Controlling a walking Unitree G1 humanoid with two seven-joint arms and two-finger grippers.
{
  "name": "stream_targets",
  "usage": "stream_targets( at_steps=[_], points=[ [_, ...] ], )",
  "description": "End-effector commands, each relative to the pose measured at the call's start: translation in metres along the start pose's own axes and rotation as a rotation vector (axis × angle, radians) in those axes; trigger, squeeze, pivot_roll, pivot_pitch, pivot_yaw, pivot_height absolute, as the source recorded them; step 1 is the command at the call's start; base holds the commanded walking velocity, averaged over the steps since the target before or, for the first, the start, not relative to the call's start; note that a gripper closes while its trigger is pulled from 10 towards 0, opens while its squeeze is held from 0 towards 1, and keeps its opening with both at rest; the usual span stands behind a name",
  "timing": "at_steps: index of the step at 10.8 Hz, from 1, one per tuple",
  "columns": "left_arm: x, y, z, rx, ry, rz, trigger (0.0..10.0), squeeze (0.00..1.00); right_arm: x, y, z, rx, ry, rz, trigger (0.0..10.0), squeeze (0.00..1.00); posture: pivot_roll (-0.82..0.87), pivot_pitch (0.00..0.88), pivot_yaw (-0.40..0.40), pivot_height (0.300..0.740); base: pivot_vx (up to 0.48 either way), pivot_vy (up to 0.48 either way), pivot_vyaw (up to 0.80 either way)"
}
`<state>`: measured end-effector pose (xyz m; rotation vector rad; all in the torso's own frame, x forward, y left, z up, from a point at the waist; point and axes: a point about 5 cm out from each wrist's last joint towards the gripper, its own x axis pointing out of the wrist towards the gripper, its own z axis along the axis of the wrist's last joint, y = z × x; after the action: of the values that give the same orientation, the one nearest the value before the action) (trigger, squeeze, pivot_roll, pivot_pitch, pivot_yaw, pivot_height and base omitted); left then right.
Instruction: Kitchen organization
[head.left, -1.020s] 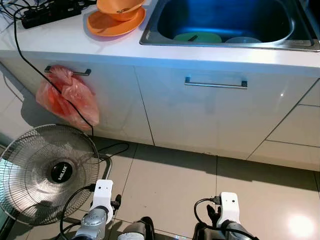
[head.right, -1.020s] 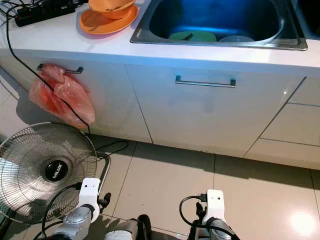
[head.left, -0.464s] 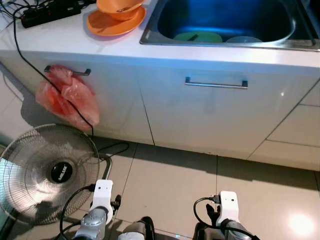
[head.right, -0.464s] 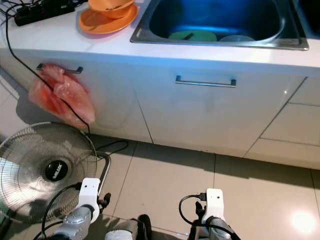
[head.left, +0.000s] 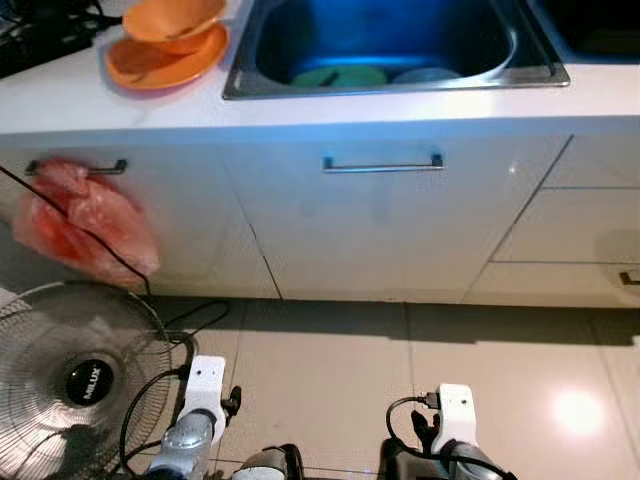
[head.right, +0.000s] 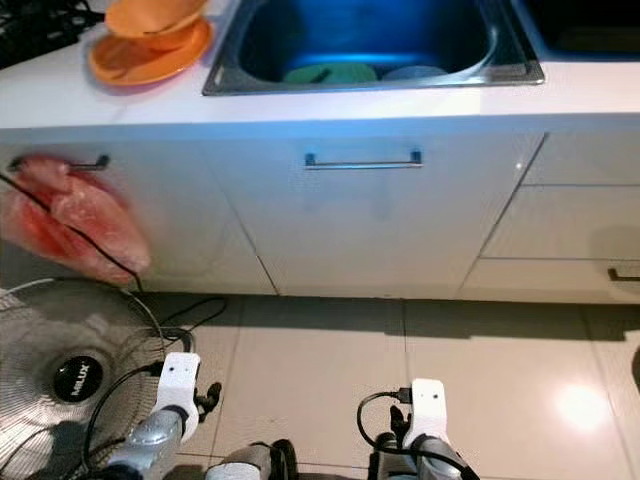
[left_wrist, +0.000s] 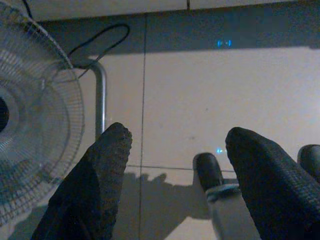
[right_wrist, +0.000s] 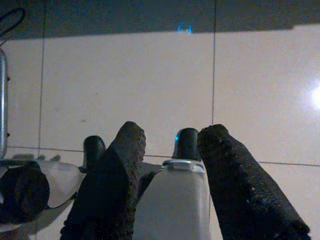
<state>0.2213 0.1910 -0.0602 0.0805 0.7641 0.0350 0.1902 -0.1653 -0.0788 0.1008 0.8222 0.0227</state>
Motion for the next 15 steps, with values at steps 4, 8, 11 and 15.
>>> stream_targets(
  at_steps=[4,8,11,15],
  points=[
    [-0.0028,0.0070,-0.0108,0.014,0.045,0.011,10.0,0.00,-0.0014,0.0055,-0.0099,-0.010,0.044,0.019,10.0,0.00,0.05,0.148,0.141,0.740,0.000,0.000,-0.10],
    [-0.0023,0.0055,-0.0096,0.017,0.042,0.006,10.0,0.00,-0.0015,0.0057,-0.0095,-0.006,0.036,0.016,10.0,0.00,0.05,0.153,0.141,0.740,0.000,0.000,-0.35],
    [-0.0022,0.0063,-0.0091,0.018,0.043,0.008,10.0,0.00,-0.0012,0.0053,-0.0085,-0.004,0.034,0.015,10.0,0.00,0.05,0.157,0.143,0.740,0.000,0.000,0.00],
    [-0.0018,0.0039,-0.0079,-0.002,0.037,0.009,10.0,0.00,-0.0008,0.0037,-0.0064,-0.008,0.030,0.014,10.0,0.00,0.05,0.163,0.136,0.740,0.000,0.000,0.00]
  ],
)
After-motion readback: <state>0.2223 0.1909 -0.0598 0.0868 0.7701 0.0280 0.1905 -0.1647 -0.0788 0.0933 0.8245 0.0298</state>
